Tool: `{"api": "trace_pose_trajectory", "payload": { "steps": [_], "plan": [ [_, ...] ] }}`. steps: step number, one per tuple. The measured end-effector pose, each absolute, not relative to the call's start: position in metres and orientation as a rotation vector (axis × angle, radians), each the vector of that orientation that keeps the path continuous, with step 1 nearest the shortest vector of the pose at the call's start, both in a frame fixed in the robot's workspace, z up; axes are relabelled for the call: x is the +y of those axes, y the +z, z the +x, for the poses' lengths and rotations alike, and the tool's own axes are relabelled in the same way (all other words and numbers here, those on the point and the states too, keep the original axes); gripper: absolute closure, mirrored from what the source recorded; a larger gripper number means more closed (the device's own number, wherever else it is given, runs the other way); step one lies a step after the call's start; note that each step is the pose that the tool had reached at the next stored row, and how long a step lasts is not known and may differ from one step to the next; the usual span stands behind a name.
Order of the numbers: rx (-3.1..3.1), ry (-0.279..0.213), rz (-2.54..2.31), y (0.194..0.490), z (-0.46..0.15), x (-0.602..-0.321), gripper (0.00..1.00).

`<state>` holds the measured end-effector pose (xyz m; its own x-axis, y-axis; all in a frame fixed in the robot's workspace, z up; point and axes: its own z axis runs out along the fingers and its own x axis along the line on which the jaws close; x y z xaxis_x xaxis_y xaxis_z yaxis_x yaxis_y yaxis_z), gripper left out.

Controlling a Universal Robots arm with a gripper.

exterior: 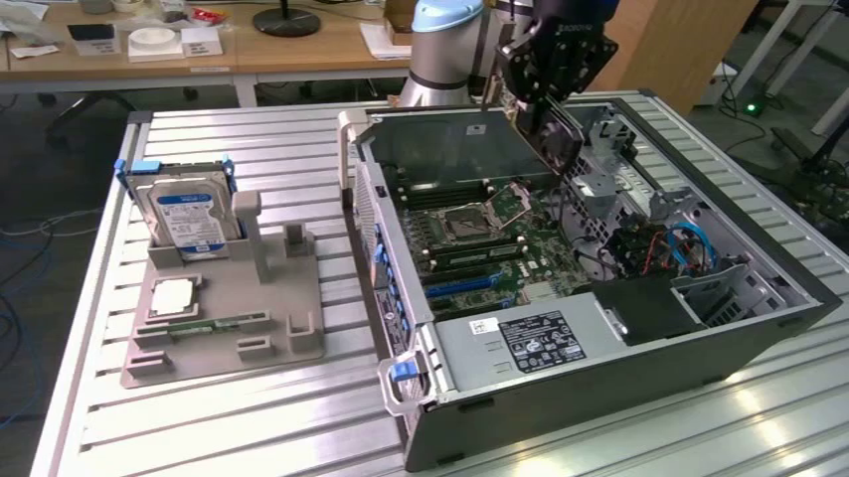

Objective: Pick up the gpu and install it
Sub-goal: 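Insert the gpu into the slot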

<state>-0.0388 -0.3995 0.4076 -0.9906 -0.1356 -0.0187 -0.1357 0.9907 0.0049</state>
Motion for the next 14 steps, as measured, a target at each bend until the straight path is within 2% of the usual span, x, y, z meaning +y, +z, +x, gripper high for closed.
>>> {"api": "trace_pose_trajectory", "payload": {
  "steps": [14],
  "plan": [
    [3.08,0.013,-0.525,0.4072,-0.0394,-0.3999,0.72]
  ]
}}
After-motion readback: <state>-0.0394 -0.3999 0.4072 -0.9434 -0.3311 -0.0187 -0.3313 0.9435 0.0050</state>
